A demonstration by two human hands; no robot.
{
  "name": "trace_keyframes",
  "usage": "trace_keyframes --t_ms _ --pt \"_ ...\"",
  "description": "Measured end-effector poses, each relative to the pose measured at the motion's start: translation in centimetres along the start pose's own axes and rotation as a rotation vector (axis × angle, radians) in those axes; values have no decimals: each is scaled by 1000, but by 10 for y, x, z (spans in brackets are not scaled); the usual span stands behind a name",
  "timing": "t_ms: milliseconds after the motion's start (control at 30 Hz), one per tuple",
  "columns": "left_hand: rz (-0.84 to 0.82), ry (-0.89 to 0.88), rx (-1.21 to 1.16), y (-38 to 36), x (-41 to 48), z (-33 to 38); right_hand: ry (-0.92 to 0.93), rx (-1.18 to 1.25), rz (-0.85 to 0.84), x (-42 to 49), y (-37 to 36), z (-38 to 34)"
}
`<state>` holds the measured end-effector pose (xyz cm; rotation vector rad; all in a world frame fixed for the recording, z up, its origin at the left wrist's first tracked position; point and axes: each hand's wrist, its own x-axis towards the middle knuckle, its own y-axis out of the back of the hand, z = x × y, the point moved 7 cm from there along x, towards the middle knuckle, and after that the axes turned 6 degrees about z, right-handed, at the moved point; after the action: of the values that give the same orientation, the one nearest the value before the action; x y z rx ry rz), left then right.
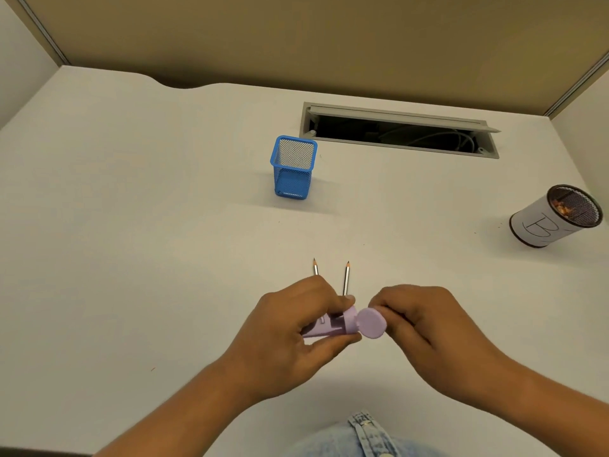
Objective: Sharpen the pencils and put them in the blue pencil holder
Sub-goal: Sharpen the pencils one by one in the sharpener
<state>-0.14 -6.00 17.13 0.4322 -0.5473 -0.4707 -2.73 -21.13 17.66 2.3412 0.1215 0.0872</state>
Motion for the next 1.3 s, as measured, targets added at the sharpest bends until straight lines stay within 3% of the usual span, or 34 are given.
trace_keyframes --t_ms 100,167,300,400,533,633,767,833,933,967,1067,1233,1300 --pt "-87 -100 123 -5 -2 3 -448 300 -229 -5 -19 22" --pt "-90 -32 88 -4 0 -1 -451 317 -280 -6 -21 21" --pt "-21 231 -125 0 0 -16 -101 227 -148 -1 -6 0" --pt "16 396 -245 -1 -6 -24 198 -76 -112 -1 2 -12" --pt "-10 420 -278 -5 -7 -20 415 -405 -22 -2 9 -19" --pt "-44 392 -271 -6 -7 -19 484 -467 6 -4 9 -25" --pt "-59 216 -163 -2 0 -13 227 -253 -91 -5 2 -18" --pt "-84 68 -39 -2 5 -5 -61 0 -170 -5 -5 -2" --pt "-152 -136 94 -8 3 4 -692 513 -386 -16 -18 25" --pt "-161 -159 106 -9 2 5 -761 584 -447 -19 -21 25" --pt "-124 -43 35 -6 5 -1 -585 474 -466 -12 -18 19" --pt "-29 223 -158 -1 3 -16 -59 92 -162 1 7 -2" --pt "-29 326 -246 -3 1 -19 148 -164 -73 1 16 -14"
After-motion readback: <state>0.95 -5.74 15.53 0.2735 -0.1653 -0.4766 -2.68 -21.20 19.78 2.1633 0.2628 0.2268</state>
